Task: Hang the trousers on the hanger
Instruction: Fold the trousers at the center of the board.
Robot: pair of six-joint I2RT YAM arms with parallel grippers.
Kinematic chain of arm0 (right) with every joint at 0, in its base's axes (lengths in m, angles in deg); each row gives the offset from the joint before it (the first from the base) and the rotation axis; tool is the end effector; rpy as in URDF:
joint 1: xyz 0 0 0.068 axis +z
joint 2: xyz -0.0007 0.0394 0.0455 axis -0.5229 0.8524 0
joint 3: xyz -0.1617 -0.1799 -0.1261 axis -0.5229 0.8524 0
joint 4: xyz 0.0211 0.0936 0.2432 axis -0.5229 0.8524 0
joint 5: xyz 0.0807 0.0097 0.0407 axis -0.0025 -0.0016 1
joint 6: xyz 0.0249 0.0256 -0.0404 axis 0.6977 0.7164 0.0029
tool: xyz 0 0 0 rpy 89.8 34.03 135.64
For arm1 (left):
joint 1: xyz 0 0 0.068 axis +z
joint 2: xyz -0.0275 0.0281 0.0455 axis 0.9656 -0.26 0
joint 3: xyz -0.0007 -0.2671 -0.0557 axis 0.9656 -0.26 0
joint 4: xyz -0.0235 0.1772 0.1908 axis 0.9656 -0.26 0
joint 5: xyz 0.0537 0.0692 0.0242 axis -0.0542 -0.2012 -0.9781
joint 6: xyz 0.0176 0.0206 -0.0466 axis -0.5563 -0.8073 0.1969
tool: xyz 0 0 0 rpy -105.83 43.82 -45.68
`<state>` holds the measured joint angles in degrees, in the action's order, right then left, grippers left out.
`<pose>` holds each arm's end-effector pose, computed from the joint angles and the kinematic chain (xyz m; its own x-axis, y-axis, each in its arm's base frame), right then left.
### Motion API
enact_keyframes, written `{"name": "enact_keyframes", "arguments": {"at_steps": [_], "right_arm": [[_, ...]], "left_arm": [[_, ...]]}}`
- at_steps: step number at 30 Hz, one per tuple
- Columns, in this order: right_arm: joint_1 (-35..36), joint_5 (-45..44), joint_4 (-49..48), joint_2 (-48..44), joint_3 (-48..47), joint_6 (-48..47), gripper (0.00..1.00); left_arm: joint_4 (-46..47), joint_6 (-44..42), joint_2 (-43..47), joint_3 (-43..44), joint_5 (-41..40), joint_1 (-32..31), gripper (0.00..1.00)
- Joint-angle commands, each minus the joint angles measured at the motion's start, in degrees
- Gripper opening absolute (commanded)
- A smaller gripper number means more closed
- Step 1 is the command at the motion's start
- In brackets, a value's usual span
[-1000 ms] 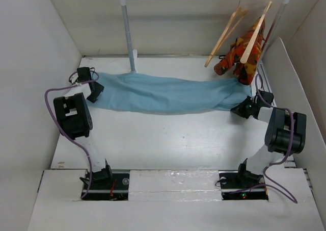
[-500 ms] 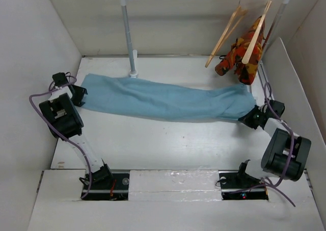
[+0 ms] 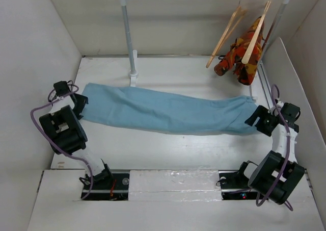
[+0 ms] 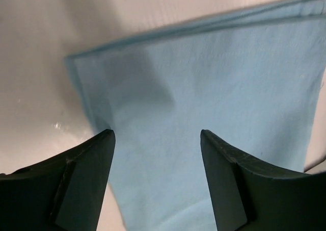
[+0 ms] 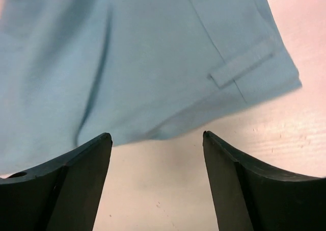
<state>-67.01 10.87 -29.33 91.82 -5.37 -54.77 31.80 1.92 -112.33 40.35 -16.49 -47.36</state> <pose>0.1766 -0.1073 0.2085 -0.6750 0.5053 -0.5376 0.3520 0.8609 0.3673 0.3253 0.1680 0.1890 -0.2138 -0.8803 -0.4236 -0.7977 0.4076 -0.4444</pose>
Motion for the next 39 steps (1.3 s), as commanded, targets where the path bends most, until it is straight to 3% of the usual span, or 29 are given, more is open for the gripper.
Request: {"name": "enact_keyframes", "arguments": {"at_steps": [1, 3, 4, 5, 8, 12, 14, 21, 22, 23, 26, 27, 33, 39], "right_arm": [[1.99, 0.12, 2.84, -0.88, -3.18, -3.53, 0.77], [2.0, 0.47, 1.35, 0.6, -5.1, -2.3, 0.73], [2.0, 0.47, 1.34, 0.61, -5.11, -2.29, 0.71], [2.52, 0.82, 0.38, 2.79, -6.33, -2.03, 0.7], [1.83, -0.84, -3.21, 5.78, -7.13, 1.22, 0.7], [1.3, -4.71, -4.72, 9.74, -9.15, 2.89, 0.73], [1.3, -6.72, -4.9, 11.76, -9.5, 3.07, 0.73], [1.82, -10.16, -9.2, 14.4, -8.01, 6.5, 0.7], [3.65, -11.21, -9.29, 19.28, -9.14, 6.33, 0.54], [3.67, -11.22, -9.29, 19.33, -9.15, 6.32, 0.54], [4.2, -10.77, -9.12, 20.56, -9.24, 7.2, 0.04], [4.2, -11.47, -8.25, 19.52, -9.5, 7.38, 0.0], [4.2, -18.24, -0.69, 5.47, -9.95, 6.06, 0.0], [1.48, -19.31, 3.19, -3.51, -3.98, 5.36, 0.0]], "left_arm": [[-2.05, -1.78, 8.54, -2.81, -5.5, -5.65, 0.64], [-3.01, -3.18, 14.33, -1.95, -11.36, -14.15, 0.62], [-3.02, -3.89, 14.36, -1.94, -11.4, -14.21, 0.62], [-2.41, -5.37, 15.23, -0.28, -12.97, -21.61, 0.62], [-3.63, -7.4, 11.49, 0.87, -15.98, -31.58, 0.62], [-1.17, -6.62, 2.6, 8.16, -4.84, -32.41, 0.62], [-1.69, -6.27, -1.7, 10.0, -4.28, -32.41, 0.62], [3.23, -4.95, -4.88, 7.47, 0.11, -27.57, 0.61], [3.57, -3.29, -6.46, 6.42, 1.68, -23.92, 0.61], [4.45, -3.28, -6.56, 5.45, 1.69, -23.88, 0.61], [6.91, -0.47, -7.26, 1.86, 4.76, -18.46, 0.6], [7.26, 0.23, -7.53, 1.15, 6.42, -16.78, 0.6], [7.18, 3.49, -7.97, 0.26, 10.65, -7.55, 0.59], [7.09, 7.18, -6.56, -2.72, 12.06, -3.94, 0.59]]}}
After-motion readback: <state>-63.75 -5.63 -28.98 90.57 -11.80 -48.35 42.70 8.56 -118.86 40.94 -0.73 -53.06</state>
